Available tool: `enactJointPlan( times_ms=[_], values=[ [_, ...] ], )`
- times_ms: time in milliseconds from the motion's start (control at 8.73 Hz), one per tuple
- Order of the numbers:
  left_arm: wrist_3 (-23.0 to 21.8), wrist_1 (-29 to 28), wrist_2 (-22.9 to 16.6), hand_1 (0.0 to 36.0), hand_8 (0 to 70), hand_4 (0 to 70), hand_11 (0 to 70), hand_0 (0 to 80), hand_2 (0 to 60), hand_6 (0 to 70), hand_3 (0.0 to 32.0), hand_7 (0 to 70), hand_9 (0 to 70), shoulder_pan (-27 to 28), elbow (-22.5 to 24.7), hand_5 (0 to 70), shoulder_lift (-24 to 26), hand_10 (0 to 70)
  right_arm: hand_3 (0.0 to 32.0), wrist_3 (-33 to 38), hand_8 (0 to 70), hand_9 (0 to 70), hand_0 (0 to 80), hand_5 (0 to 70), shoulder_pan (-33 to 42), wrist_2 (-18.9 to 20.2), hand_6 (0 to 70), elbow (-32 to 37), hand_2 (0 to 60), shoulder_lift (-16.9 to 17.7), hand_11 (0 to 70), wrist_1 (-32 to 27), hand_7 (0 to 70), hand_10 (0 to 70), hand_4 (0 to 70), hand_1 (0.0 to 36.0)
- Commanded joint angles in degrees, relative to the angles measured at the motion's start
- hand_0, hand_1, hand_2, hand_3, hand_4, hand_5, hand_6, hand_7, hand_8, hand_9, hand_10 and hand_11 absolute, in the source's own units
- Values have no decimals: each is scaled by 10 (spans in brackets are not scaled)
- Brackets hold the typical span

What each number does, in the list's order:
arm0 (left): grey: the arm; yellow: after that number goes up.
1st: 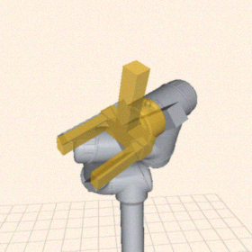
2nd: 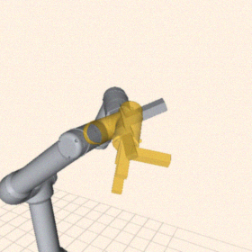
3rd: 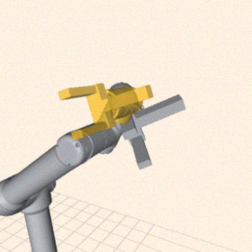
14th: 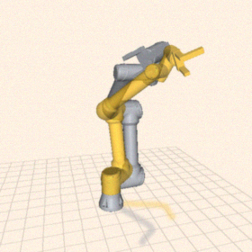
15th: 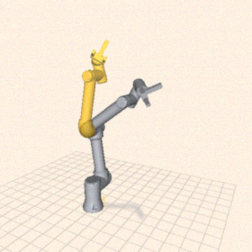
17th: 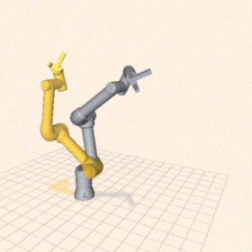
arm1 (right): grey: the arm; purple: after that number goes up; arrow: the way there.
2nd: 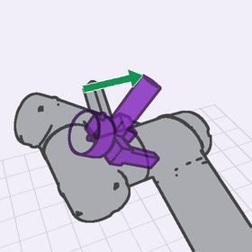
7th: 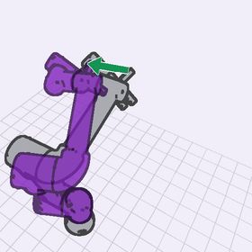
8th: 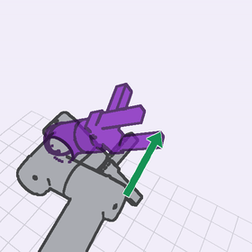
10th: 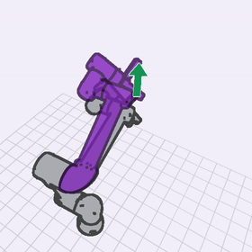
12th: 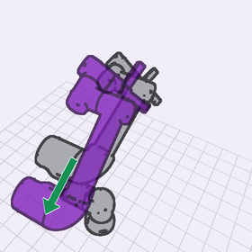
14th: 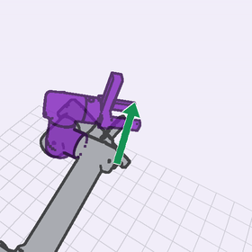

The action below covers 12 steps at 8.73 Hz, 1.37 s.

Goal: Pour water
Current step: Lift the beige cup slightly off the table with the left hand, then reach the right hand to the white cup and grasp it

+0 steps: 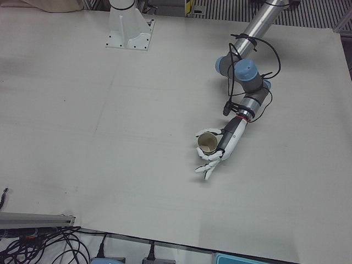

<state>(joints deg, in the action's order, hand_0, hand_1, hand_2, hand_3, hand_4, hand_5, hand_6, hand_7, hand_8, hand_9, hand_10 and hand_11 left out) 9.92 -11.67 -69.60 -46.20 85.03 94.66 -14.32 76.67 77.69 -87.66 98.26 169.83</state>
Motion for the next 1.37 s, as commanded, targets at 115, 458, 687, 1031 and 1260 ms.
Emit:
enactJointPlan(
  times_ms=[115, 458, 687, 1031, 1260],
  values=[
    [-23, 72, -1, 360, 48, 629, 134, 800, 600, 163, 0, 157, 24, -1, 76, 700, -5, 65, 2, -7, 52, 70, 496, 56, -9, 1, 52, 114, 140, -18, 0, -106, 0, 0, 0, 197],
    [-23, 109, -2, 360, 47, 637, 136, 800, 600, 163, 0, 159, 26, 0, 111, 700, -4, 66, 0, -11, 70, 75, 550, 74, -53, -1, 136, 275, 244, -63, 0, -231, 129, 0, 163, 251],
    [-24, 126, -2, 360, 47, 639, 135, 800, 600, 163, 0, 161, 26, -1, 132, 700, -5, 66, 0, -16, 64, 65, 550, 75, -104, -2, 131, 287, 256, -89, 0, -233, 130, 0, 138, 260],
    [-24, 128, -1, 360, 46, 633, 135, 800, 600, 159, 0, 157, 24, -3, 137, 700, -9, 65, 0, -31, 44, 34, 586, 84, -126, 0, 114, 261, 280, -92, 0, -234, 103, 0, 86, 302],
    [-25, 128, -1, 360, 47, 624, 136, 800, 600, 157, 0, 155, 25, -3, 137, 700, -10, 66, 0, -38, 37, 25, 610, 89, -142, 2, 109, 257, 277, -90, 0, -233, 99, 0, 73, 320]
  ],
)
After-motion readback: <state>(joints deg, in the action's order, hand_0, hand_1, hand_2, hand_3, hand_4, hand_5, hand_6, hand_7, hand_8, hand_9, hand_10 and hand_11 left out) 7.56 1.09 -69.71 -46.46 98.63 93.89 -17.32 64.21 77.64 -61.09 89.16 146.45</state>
